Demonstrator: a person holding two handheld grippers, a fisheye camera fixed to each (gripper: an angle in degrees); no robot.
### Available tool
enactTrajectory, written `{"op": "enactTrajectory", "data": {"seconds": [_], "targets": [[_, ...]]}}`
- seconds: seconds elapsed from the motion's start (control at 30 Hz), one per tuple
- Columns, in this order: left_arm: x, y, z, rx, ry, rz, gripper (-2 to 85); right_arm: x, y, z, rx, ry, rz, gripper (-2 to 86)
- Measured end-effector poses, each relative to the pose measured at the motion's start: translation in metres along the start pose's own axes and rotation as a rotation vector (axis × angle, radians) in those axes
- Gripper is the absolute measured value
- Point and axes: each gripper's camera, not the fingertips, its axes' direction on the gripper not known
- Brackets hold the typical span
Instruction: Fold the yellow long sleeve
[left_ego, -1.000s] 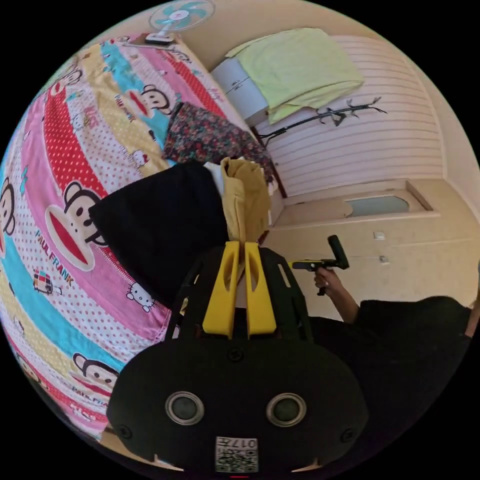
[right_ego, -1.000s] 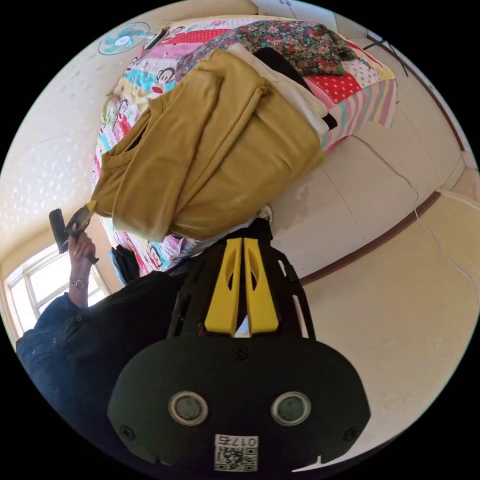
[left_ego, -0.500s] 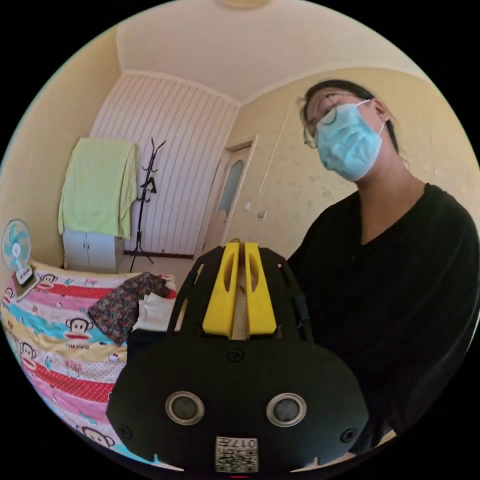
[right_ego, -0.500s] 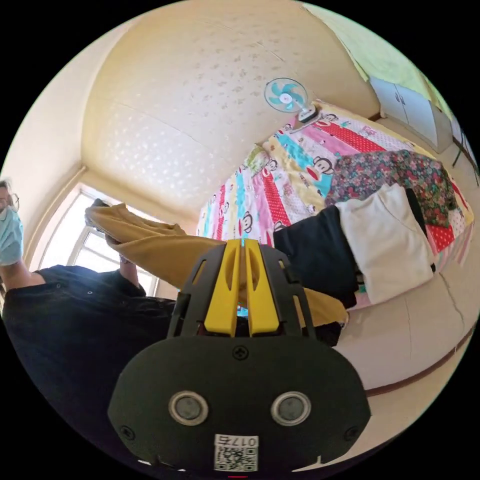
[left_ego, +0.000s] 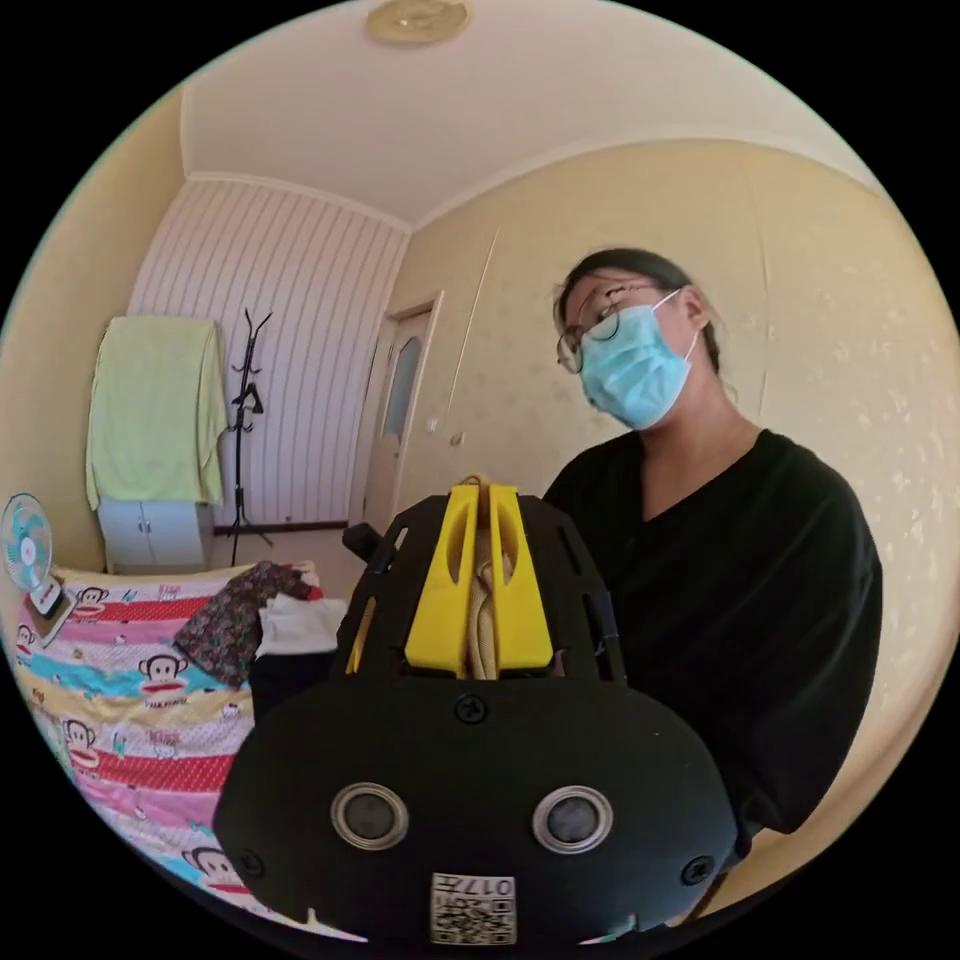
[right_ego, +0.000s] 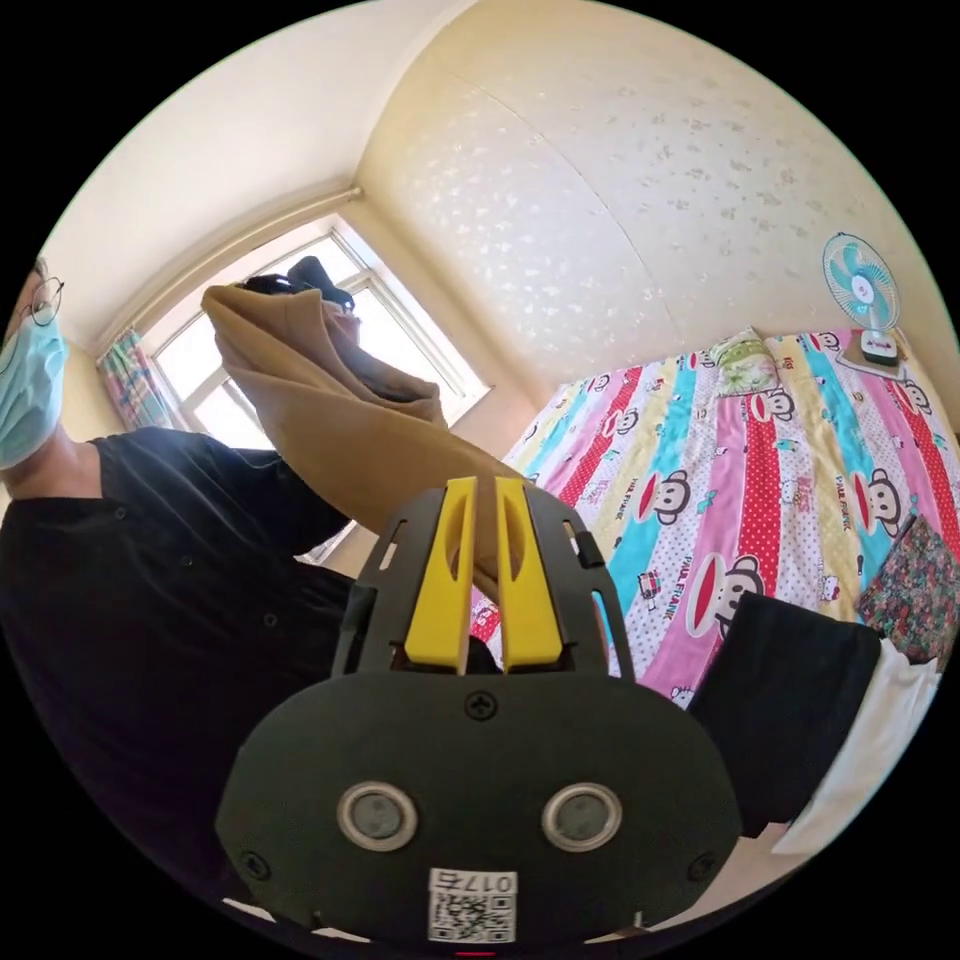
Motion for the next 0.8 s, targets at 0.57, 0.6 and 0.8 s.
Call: {"op": "enactTrajectory", "data": {"seconds": [0.57, 0.6, 0.8], "targets": [[0.101, 0.012, -0.110, 0.488, -0.221, -0.251, 0.2, -0.160, 0.081, 0.118, -0.116, -0.479, -0.126, 0.6], [0.102, 0.002, -0.110, 0.519, -0.151, -0.200, 0.2, -0.168, 0.086, 0.125, -0.164, -0.432, -0.108, 0.7], [0.082, -0.030, -0.116, 0.781, 0.345, -0.066, 0.1, -0.206, 0.104, 0.120, -0.132, -0.180, -0.072, 2.3]]}}
